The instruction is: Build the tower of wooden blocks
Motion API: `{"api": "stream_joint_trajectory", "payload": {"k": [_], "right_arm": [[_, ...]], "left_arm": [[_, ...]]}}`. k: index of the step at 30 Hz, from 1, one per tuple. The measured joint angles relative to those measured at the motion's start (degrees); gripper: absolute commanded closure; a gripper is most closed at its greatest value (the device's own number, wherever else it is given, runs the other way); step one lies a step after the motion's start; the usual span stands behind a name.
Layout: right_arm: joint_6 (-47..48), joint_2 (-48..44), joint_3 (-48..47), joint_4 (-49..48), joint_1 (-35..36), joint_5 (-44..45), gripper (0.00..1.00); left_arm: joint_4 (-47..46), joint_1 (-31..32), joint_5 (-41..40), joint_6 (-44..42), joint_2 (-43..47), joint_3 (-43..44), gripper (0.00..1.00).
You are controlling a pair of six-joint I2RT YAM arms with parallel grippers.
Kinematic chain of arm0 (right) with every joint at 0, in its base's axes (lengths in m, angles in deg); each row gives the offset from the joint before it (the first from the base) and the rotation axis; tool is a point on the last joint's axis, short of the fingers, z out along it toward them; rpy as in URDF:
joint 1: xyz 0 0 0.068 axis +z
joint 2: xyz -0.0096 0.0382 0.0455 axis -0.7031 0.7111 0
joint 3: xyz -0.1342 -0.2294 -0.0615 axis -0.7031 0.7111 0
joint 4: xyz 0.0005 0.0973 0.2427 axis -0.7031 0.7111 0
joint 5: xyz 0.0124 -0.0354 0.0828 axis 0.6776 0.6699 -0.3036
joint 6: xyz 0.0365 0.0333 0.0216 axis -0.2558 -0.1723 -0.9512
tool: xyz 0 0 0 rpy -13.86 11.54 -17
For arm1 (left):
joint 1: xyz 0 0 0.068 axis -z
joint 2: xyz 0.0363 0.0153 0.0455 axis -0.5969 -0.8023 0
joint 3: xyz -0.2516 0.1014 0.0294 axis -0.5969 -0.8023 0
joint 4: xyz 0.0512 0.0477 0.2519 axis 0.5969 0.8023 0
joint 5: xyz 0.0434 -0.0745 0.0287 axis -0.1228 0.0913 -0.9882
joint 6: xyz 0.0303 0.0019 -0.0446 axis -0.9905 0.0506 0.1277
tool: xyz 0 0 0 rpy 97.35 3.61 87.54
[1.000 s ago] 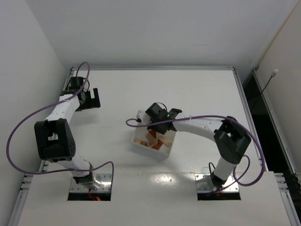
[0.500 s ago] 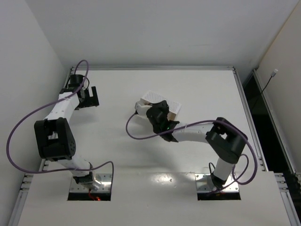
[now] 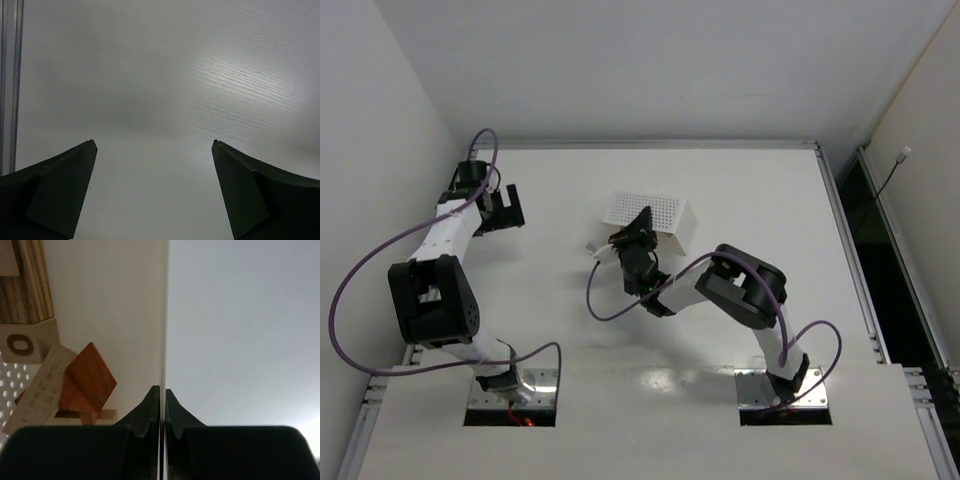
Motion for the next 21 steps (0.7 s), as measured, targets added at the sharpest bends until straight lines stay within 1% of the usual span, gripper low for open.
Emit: {"api": "stream_joint_trajectory", "payload": {"k": [6,10,14,21], "right_arm": [[5.79,-0.13,-4.50,-2.54,0.57,-2.51,1.00],[6.67,-0.26,-1.14,-3.85,1.05,-4.52,1.00],[7.37,0.00,3.15,-2.75,1.68,-4.83,1.00],[7.69,1.49,1.73,-2.80,1.73,-5.27,1.00]], "left_arm": [[-0.22,-1.60,2.19,0.13,0.24,-0.72,0.00],[-0.17,-1.90,3.21,0.15,1.03,-1.40,0.00],[-0.24,-1.99,4.09,0.15,1.84,-1.42,0.00],[-0.85,-2.64,5.01,0.13,2.43,-2.54,0.00]]}}
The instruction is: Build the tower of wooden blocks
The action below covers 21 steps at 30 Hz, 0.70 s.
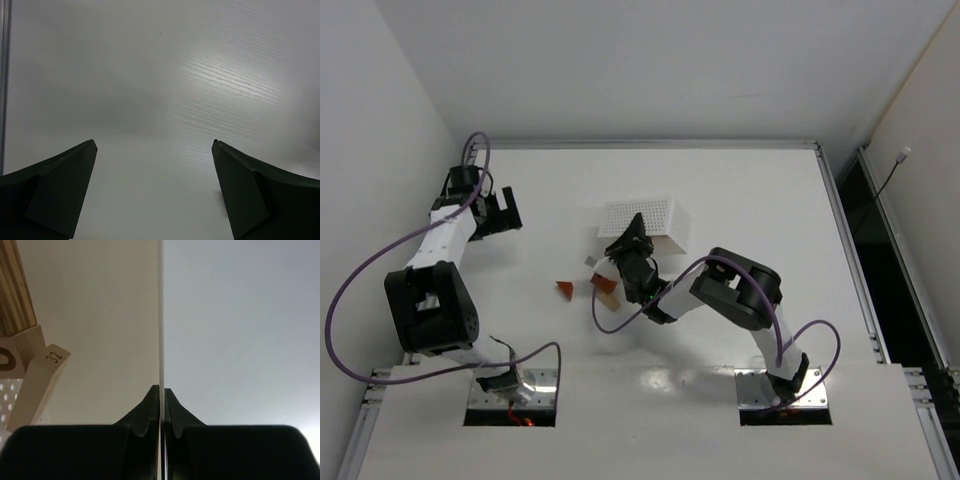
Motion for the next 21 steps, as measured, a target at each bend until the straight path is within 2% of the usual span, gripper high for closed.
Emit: {"api": "stream_joint_trajectory", "payload": {"k": [8,15,21], "right_arm": [[0.13,0.37,-1.51,0.13,-0.52,-1.31,1.00],[0.20,0.94,-11.63,0.70,-2.51,-0.74,1.00],[0.22,-6.51,-3.48,-2.95,-2.36,-0.17,1.00]], "left_arm": [[-0.04,-0.04,0.57,0.02,0.04,-0.04,0.00],[0.17,-0.04,0.87,0.02,0.04,0.11,0.00],[0.20,-0.04,1.68,0.37,-0.07,0.11,0.00]]}}
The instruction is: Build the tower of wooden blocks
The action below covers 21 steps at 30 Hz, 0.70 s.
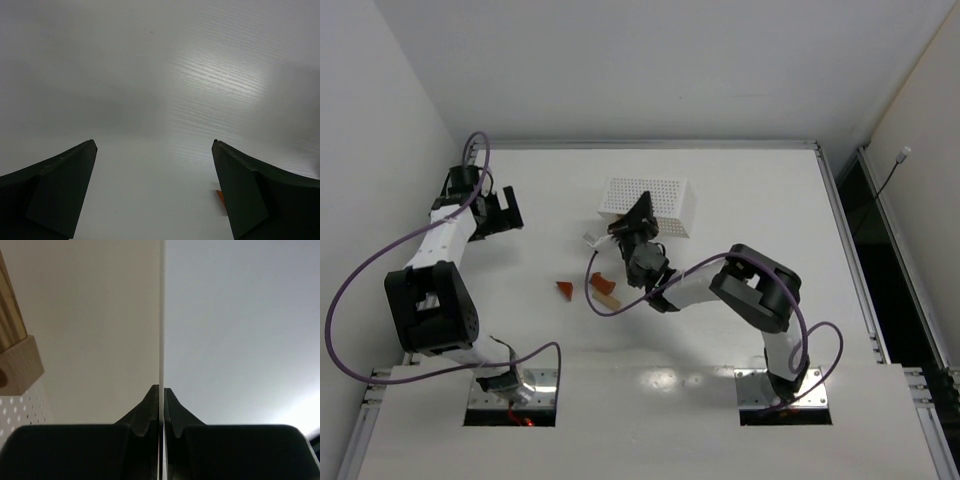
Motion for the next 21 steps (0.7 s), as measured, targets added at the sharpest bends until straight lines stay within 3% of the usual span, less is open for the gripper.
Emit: {"api": "stream_joint_trajectory", "payload": {"k": [8,21], "right_arm": [[-0.02,2.10,5.40,3.10,0.00,2.45,1.00],[-0.02,-3.21,7.76,1.27,-0.46,3.65,1.00]], "left_arm": [[0.20,0.00,0.46,0.74,-0.98,0.72,0.00],[-0.52,0.00,0.76,0.74,-0.87,0.04,0.00]]}}
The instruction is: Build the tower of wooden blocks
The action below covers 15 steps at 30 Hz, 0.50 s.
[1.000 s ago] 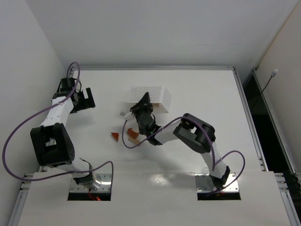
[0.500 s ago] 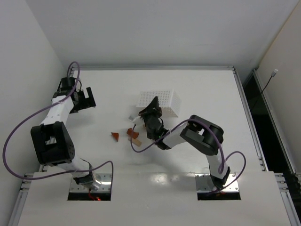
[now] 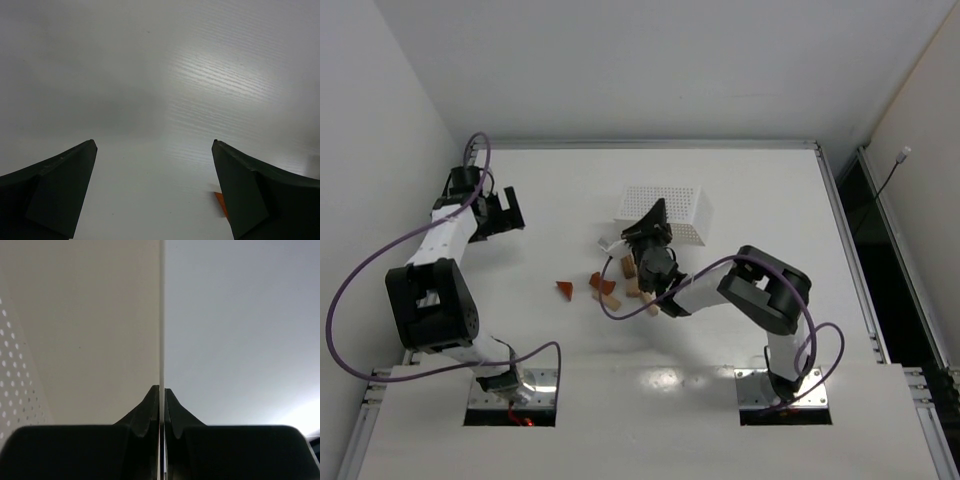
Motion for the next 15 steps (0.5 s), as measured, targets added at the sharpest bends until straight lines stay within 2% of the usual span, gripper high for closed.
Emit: {"api": "stream_joint_trajectory", "payload": {"k": [11,15], "right_arm": [[-0.83,-2.47,0.24,-0.33,-0.85,2.80,1.00],[-8.04,-2.75,-5.77,2.78,-3.91,8.92,1.00]], "left_arm": [[-0.11,0.00,1.25,-0.09,-0.04,-0.50,0.00],[-0.11,0.00,2.36,-0.83,-0.59,-0.39,0.00]]}}
